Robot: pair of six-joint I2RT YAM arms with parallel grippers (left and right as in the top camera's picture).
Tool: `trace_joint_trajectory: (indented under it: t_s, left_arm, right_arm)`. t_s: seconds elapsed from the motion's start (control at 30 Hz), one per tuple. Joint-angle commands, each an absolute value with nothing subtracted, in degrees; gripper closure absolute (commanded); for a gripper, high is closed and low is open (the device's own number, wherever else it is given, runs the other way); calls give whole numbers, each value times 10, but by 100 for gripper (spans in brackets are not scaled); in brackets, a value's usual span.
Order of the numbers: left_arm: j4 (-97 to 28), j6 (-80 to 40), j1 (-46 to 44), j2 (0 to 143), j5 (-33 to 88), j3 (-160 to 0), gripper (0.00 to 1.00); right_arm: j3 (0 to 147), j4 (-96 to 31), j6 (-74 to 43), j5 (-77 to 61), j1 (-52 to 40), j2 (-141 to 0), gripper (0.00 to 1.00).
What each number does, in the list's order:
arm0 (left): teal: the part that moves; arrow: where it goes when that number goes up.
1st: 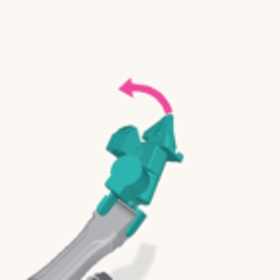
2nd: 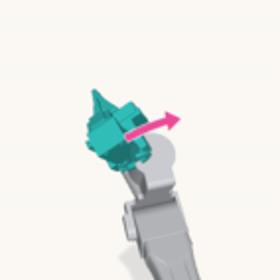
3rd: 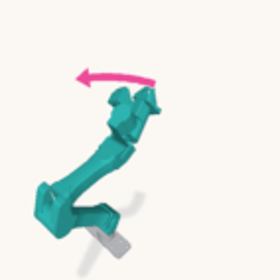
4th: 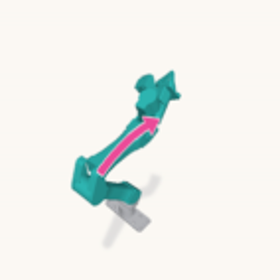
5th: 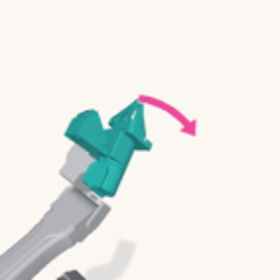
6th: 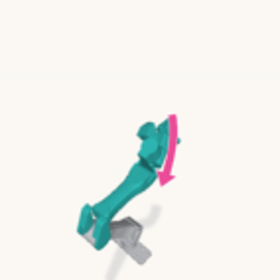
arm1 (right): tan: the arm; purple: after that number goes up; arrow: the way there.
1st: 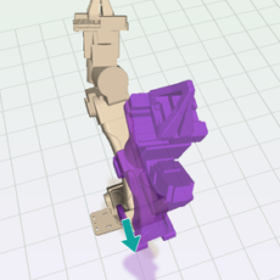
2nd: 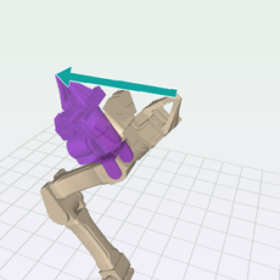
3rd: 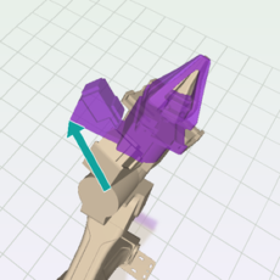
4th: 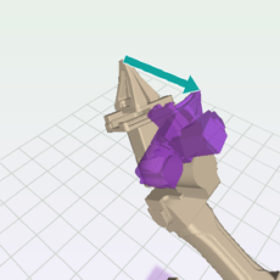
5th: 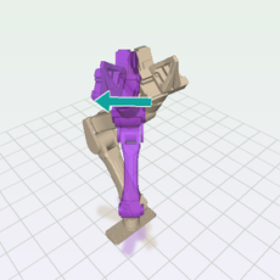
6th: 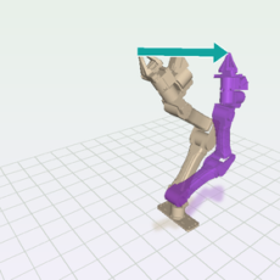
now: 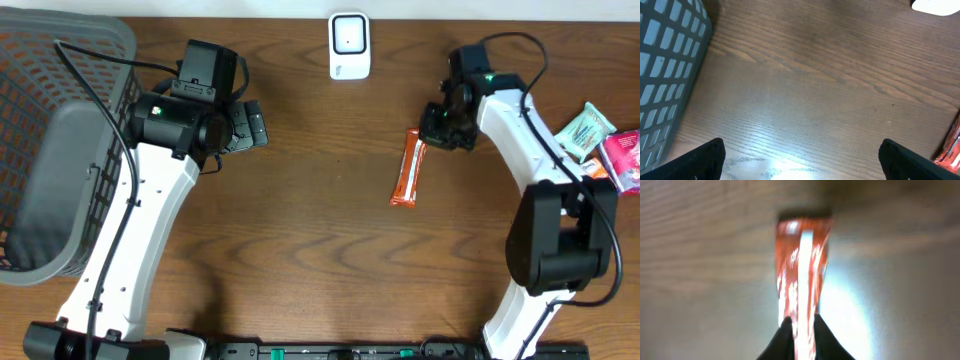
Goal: Scan the item barcode
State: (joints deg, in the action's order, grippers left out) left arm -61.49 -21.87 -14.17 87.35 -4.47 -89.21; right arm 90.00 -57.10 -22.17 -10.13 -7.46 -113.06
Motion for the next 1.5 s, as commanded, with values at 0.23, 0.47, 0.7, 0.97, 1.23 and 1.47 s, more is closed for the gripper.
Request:
trace_joint_trajectory:
  t_s: [0.23,0.47,0.7,0.97,1.23,1.47]
  left_arm:
    - [-617,-217,-140,872,-50,-891,2]
    - [-617,-217,-140,872,-50,-891,2]
    - [-617,-217,-140,872,-50,-891,2]
    - [-617,-217,-140,872,-50,-891,2]
    - [-617,-217,-140,872,-50,-891,2]
    - [-617,-217,-140,872,-50,-891,2]
  right_arm:
    - [768,-562,-211,-102,-164,-1119,99]
    - [712,-517,-237,-102,-181,-1117,99]
    - [829,-537,-214,-140,-172,-1083,84]
    - [851,-501,-330,37,-173,-1093,48]
    - [843,-456,-429,94,-187,-1162,60]
    - [843,-466,-429,95,-193,-1231,65]
